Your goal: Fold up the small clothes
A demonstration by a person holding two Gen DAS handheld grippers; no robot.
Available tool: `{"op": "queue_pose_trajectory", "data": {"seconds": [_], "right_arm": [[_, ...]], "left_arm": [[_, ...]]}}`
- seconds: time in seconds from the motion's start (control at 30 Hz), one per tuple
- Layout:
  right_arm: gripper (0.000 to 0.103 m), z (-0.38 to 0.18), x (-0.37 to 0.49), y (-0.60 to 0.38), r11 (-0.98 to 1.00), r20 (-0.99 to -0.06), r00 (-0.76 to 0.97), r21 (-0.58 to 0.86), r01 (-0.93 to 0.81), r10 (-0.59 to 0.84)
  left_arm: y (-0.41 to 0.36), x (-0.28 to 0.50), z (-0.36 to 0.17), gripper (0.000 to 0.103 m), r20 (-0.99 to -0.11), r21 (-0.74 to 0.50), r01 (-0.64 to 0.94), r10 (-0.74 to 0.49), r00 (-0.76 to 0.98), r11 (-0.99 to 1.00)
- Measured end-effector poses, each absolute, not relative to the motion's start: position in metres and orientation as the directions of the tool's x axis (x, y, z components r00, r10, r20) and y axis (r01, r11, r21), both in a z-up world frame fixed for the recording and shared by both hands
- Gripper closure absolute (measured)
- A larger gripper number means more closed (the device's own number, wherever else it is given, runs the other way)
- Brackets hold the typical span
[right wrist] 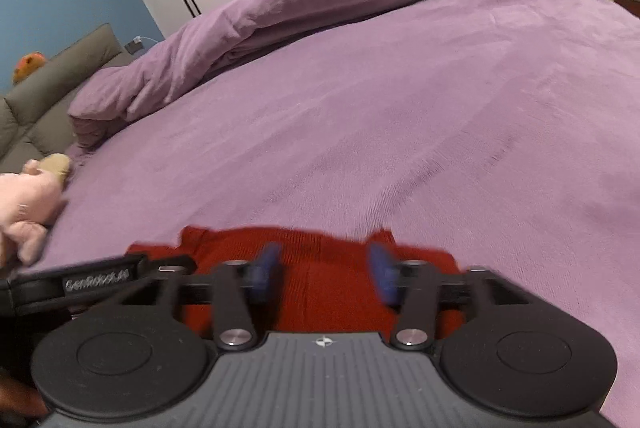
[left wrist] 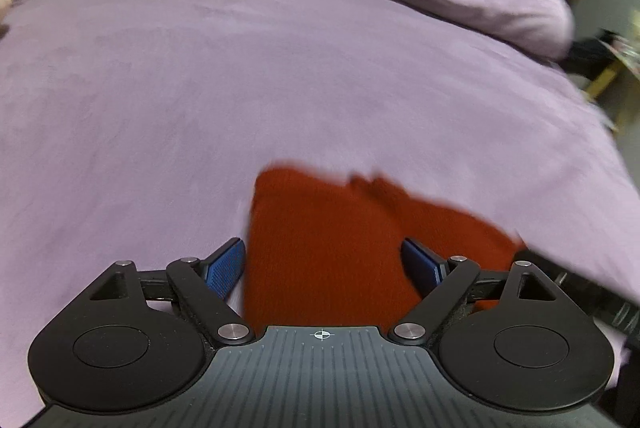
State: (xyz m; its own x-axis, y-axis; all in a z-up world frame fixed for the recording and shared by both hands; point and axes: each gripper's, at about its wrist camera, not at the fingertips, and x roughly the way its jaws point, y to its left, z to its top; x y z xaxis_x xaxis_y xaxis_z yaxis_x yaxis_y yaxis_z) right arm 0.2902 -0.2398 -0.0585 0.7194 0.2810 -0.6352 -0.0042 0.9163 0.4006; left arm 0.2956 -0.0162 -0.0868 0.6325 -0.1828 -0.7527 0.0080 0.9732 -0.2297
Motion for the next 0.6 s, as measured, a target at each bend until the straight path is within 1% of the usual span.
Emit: {"op": "queue_pose_trajectory", "data": {"seconds": [0.1,0.13,0.17,0.23,0.3,0.33,0.43,0.5,0.53,0.57,0.6], "right_arm": [[0.042,-0.040,0.244,-0.267,0.890,-0.610,0.719,0.456,-0.026,0.333],[0.040,-0.038,0.229,-0.279,0.878,-0.621,0.704,0.479,-0.008,0.345],[0.034,-0.038,0.215,-0.291,0.862,-0.650,0.673,0.506,0.038,0.352],[0.034,-0.046,0.192,-0.312,0.806,-0.674,0.619,0.582,0.108,0.404],[0.034,-0.058,0.174,-0.324,0.725,-0.641,0.590,0.676,0.131,0.491],[0.034,-0.063,0.168,-0.326,0.698,-0.629,0.582,0.702,0.140,0.515],[0.034,-0.071,0.167,-0.319,0.667,-0.606,0.588,0.731,0.145,0.536],[0.034,-0.074,0.170,-0.313,0.665,-0.606,0.582,0.733,0.145,0.541],[0.036,-0.073,0.170,-0.308,0.683,-0.617,0.581,0.717,0.137,0.531],[0.047,-0.072,0.169,-0.304,0.700,-0.631,0.578,0.701,0.138,0.518],[0.056,-0.072,0.169,-0.302,0.706,-0.640,0.570,0.694,0.142,0.515]], "left_arm": [[0.010,0.233,-0.073,0.014,-0.689,-0.308,0.067,-0.271,0.672,0.949],[0.018,0.214,-0.071,0.014,-0.689,-0.325,0.064,-0.282,0.668,0.944],[0.024,0.194,-0.069,0.017,-0.689,-0.341,0.063,-0.295,0.662,0.938],[0.031,0.161,-0.071,0.018,-0.709,-0.362,0.068,-0.321,0.628,0.930],[0.029,0.139,-0.076,0.018,-0.719,-0.387,0.099,-0.367,0.590,0.917],[0.025,0.134,-0.080,0.018,-0.724,-0.385,0.127,-0.384,0.573,0.914],[0.010,0.136,-0.089,0.018,-0.759,-0.313,0.160,-0.348,0.550,0.936],[0.001,0.141,-0.089,0.019,-0.751,-0.291,0.180,-0.340,0.566,0.940],[-0.001,0.144,-0.089,0.019,-0.748,-0.280,0.173,-0.328,0.577,0.944],[-0.002,0.146,-0.090,0.024,-0.747,-0.276,0.166,-0.320,0.582,0.947],[-0.001,0.148,-0.089,0.031,-0.747,-0.281,0.150,-0.314,0.586,0.948]]}}
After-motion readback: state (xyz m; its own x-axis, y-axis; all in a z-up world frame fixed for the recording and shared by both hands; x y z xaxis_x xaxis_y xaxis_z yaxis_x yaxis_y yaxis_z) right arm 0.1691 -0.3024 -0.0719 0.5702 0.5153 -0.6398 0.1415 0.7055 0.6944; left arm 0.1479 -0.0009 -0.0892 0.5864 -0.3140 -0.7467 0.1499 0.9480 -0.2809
